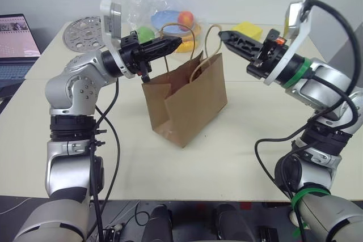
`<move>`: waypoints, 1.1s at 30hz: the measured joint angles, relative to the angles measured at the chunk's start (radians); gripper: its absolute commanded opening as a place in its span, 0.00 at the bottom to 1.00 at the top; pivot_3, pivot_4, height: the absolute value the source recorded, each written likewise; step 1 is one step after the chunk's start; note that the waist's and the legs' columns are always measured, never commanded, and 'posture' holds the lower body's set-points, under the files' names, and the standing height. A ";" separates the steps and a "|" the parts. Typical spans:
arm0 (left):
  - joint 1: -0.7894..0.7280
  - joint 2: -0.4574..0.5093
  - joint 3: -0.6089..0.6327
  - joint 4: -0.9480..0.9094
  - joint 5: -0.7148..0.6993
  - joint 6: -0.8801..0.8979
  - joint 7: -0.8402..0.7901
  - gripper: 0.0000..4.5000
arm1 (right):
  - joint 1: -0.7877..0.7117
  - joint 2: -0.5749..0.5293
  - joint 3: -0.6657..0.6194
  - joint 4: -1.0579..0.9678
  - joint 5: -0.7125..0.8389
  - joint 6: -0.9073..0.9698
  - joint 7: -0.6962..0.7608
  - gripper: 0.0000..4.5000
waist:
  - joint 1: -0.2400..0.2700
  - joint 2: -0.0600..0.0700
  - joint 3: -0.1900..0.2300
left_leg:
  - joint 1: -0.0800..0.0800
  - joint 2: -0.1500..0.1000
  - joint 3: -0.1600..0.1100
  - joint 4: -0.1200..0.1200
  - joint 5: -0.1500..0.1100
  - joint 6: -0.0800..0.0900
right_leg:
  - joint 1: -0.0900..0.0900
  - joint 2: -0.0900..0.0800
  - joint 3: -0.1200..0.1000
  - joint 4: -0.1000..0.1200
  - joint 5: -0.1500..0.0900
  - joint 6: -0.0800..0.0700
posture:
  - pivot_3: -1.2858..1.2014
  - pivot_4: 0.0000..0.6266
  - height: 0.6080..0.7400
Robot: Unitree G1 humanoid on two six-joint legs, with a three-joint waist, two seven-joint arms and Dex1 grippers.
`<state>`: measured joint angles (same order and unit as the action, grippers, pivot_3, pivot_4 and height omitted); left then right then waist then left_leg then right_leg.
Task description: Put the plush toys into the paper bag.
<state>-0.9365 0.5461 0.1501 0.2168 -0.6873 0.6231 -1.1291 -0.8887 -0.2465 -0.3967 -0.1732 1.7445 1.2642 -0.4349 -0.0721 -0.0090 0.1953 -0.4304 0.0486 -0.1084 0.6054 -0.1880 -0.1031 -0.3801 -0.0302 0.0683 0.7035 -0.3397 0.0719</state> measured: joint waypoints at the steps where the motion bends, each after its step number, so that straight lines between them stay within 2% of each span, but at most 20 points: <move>1: 0.002 0.000 -0.003 0.000 0.003 0.000 -0.001 0.00 | 0.011 -0.009 0.029 -0.011 -0.012 -0.007 0.004 0.00 | 0.000 0.000 0.000 | 0.000 0.000 0.000 0.000 0.000 0.000 | 0.000 0.000 0.000 0.000 0.000 0.000 | 0.52 0.24 1.00; 5: 0.072 0.007 -0.027 -0.008 0.017 0.002 -0.022 0.00 | 0.060 -0.043 0.183 -0.080 -0.151 -0.042 0.088 0.00 | -0.004 0.000 0.000 | 0.000 0.000 0.000 0.000 0.000 0.000 | 0.000 0.000 0.000 0.000 0.000 0.000 | 0.52 0.24 1.00; 10: 0.115 0.008 -0.033 -0.051 0.009 0.028 -0.020 0.00 | 0.093 -0.030 0.301 -0.097 -0.351 -0.131 0.179 0.00 | -0.009 0.000 0.000 | -0.002 0.000 0.000 0.000 0.000 0.000 | -0.002 0.000 0.000 0.000 0.000 0.000 | 0.52 0.24 1.00; 17: 0.145 0.008 -0.026 -0.054 0.021 0.019 0.008 0.00 | 0.093 -0.025 0.335 -0.095 -0.485 -0.197 0.283 0.00 | -0.008 0.000 0.000 | -0.002 0.000 -0.001 0.000 0.000 0.000 | -0.002 0.000 0.000 0.000 0.000 0.000 | 0.52 0.24 1.00; 18: 0.145 0.008 -0.025 -0.054 0.021 0.019 0.009 0.00 | 0.093 -0.024 0.340 -0.095 -0.497 -0.200 0.296 0.04 | -0.008 0.000 0.000 | -0.002 0.000 -0.001 0.000 0.000 0.000 | -0.002 0.000 0.000 0.000 0.000 0.000 | 0.52 0.24 1.00; 22: 0.140 0.024 -0.020 -0.055 0.012 0.036 0.010 0.18 | 0.093 -0.035 0.336 -0.095 -0.501 -0.200 0.349 0.27 | -0.008 0.000 0.000 | -0.002 0.000 -0.001 0.000 0.000 0.000 | -0.002 0.000 0.000 0.000 0.000 0.000 | 0.52 0.24 1.00; 27: 0.140 0.101 -0.002 -0.073 0.001 0.071 0.002 0.52 | 0.093 -0.095 0.297 -0.095 -0.493 -0.190 0.389 0.65 | -0.009 0.000 0.000 | -0.002 0.000 -0.001 0.000 0.000 0.000 | -0.002 0.000 0.000 -0.001 0.000 0.000 | 0.52 0.24 1.00; 31: 0.172 0.219 0.039 -0.122 -0.014 0.108 -0.018 0.77 | 0.092 -0.176 0.253 -0.096 -0.444 -0.166 0.430 0.95 | -0.009 0.000 0.000 | -0.002 0.000 0.000 -0.001 0.000 0.000 | -0.002 0.000 0.000 -0.001 0.000 0.000 | 0.52 0.24 1.00; 32: 0.183 0.246 0.055 -0.136 -0.018 0.116 -0.019 0.83 | 0.091 -0.197 0.241 -0.096 -0.431 -0.162 0.438 1.00 | -0.009 0.000 0.000 | -0.002 0.000 0.000 -0.001 0.000 0.000 | -0.002 0.000 0.000 -0.002 0.000 0.000 | 0.52 0.24 1.00; 33: 0.194 0.271 0.076 -0.148 -0.020 0.120 -0.017 0.90 | 0.088 -0.216 0.225 -0.095 -0.421 -0.160 0.445 1.00 | -0.009 0.000 0.000 | -0.002 0.000 0.000 -0.001 0.000 0.000 | -0.002 0.000 0.000 -0.002 0.000 0.000 | 0.52 0.24 1.00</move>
<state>-0.7422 0.8170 0.2263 0.0686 -0.7070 0.7432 -1.1456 -0.8003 -0.4625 -0.1722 -0.2682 1.3233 1.1042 0.0102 -0.0812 -0.0091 0.1955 -0.4323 0.0489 -0.1086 0.6047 -0.1880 -0.1031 -0.3820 -0.0302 0.0682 0.7017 -0.3397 0.0719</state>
